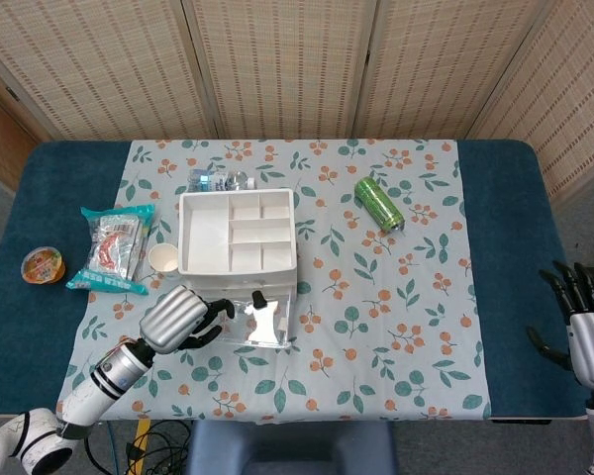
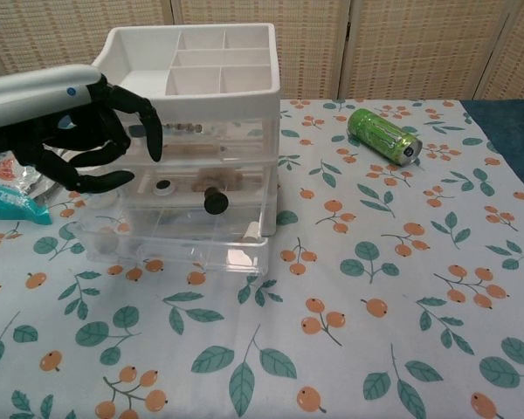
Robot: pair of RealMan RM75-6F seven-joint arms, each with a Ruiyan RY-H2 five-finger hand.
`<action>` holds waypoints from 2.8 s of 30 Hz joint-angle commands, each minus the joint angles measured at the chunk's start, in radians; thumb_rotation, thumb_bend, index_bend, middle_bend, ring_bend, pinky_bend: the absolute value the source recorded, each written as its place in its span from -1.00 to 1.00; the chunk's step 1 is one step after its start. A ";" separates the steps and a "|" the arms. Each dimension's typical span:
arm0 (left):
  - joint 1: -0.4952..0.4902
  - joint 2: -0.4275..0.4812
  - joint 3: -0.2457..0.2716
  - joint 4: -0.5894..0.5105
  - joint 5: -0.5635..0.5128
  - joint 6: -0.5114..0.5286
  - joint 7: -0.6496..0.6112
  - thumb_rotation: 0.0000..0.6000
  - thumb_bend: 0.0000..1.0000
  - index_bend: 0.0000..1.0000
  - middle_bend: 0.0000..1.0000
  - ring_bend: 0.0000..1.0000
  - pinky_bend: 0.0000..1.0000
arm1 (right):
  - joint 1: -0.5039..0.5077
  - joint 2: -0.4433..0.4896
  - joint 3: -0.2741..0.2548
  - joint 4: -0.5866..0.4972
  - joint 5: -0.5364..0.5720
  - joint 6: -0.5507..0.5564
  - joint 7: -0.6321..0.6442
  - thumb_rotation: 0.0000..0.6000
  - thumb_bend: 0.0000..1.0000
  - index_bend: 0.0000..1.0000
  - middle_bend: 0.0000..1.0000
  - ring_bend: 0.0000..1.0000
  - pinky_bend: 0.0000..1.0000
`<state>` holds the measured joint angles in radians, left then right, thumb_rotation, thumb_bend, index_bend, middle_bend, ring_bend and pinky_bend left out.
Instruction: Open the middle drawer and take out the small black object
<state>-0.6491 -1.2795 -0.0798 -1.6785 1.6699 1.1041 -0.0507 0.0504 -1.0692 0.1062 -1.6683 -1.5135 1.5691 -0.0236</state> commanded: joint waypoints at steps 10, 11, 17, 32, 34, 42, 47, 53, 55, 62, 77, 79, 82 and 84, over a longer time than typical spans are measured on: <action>-0.132 0.011 0.006 0.051 -0.030 -0.218 0.091 1.00 -0.13 -0.41 0.83 0.96 1.00 | 0.000 0.002 0.001 0.000 0.004 -0.004 0.000 1.00 -0.42 -0.76 -0.84 -0.92 -0.86; -0.140 0.020 0.003 0.036 -0.052 -0.242 0.114 1.00 -0.10 -0.45 0.84 0.97 1.00 | 0.001 0.001 0.001 0.001 0.005 -0.005 0.001 1.00 -0.42 -0.76 -0.84 -0.92 -0.86; -0.179 0.055 -0.014 -0.021 -0.155 -0.338 0.206 1.00 0.08 -0.60 0.88 1.00 1.00 | 0.003 -0.003 0.001 0.009 0.012 -0.013 0.005 1.00 -0.42 -0.76 -0.84 -0.91 -0.86; -0.281 0.074 -0.025 -0.082 -0.445 -0.476 0.399 1.00 0.18 -0.73 0.95 1.00 1.00 | 0.007 -0.010 0.004 0.031 0.029 -0.028 0.022 1.00 -0.42 -0.76 -0.84 -0.91 -0.86; -0.290 0.071 -0.021 -0.087 -0.474 -0.476 0.420 1.00 0.18 -0.74 0.96 1.00 1.00 | 0.007 -0.010 0.004 0.033 0.030 -0.029 0.025 1.00 -0.42 -0.76 -0.84 -0.92 -0.86; -0.326 0.058 0.002 -0.111 -0.582 -0.448 0.504 1.00 0.18 -0.74 0.98 1.00 1.00 | 0.008 -0.012 0.005 0.042 0.034 -0.032 0.033 1.00 -0.42 -0.76 -0.84 -0.91 -0.86; -0.345 0.055 0.022 -0.125 -0.629 -0.430 0.548 1.00 0.18 -0.73 0.98 1.00 1.00 | 0.006 -0.013 0.004 0.046 0.036 -0.032 0.038 1.00 -0.42 -0.76 -0.84 -0.92 -0.86; -0.356 0.063 0.041 -0.152 -0.656 -0.403 0.573 1.00 0.18 -0.70 0.98 1.00 1.00 | 0.005 -0.014 0.004 0.049 0.037 -0.032 0.041 1.00 -0.42 -0.76 -0.84 -0.91 -0.86; -0.356 0.070 0.049 -0.166 -0.655 -0.393 0.581 1.00 0.18 -0.69 0.98 1.00 1.00 | 0.005 -0.013 0.004 0.049 0.037 -0.031 0.041 1.00 -0.42 -0.76 -0.84 -0.92 -0.86; -0.356 0.094 0.076 -0.204 -0.652 -0.373 0.596 1.00 0.18 -0.66 0.98 1.00 1.00 | 0.006 -0.012 0.005 0.045 0.036 -0.031 0.037 1.00 -0.42 -0.76 -0.84 -0.91 -0.86; -0.338 0.144 0.094 -0.289 -0.602 -0.305 0.612 1.00 0.18 -0.60 0.98 1.00 1.00 | 0.005 -0.010 0.005 0.038 0.035 -0.029 0.031 1.00 -0.42 -0.76 -0.84 -0.91 -0.86; -0.331 0.128 0.090 -0.270 -0.598 -0.290 0.605 1.00 0.18 -0.66 0.98 1.00 1.00 | 0.004 -0.010 0.004 0.039 0.034 -0.027 0.032 1.00 -0.42 -0.76 -0.84 -0.92 -0.86; -0.327 0.104 0.085 -0.241 -0.611 -0.287 0.592 1.00 0.18 -0.72 0.98 1.00 1.00 | 0.002 -0.011 0.004 0.041 0.035 -0.025 0.036 1.00 -0.42 -0.76 -0.84 -0.92 -0.86; -0.329 0.089 0.082 -0.221 -0.623 -0.289 0.589 1.00 0.18 -0.74 0.98 1.00 1.00 | 0.001 -0.010 0.003 0.042 0.034 -0.025 0.037 1.00 -0.42 -0.76 -0.84 -0.91 -0.86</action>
<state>-0.9783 -1.1822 0.0052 -1.9086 1.0541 0.8154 0.5421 0.0518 -1.0796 0.1095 -1.6260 -1.4795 1.5444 0.0133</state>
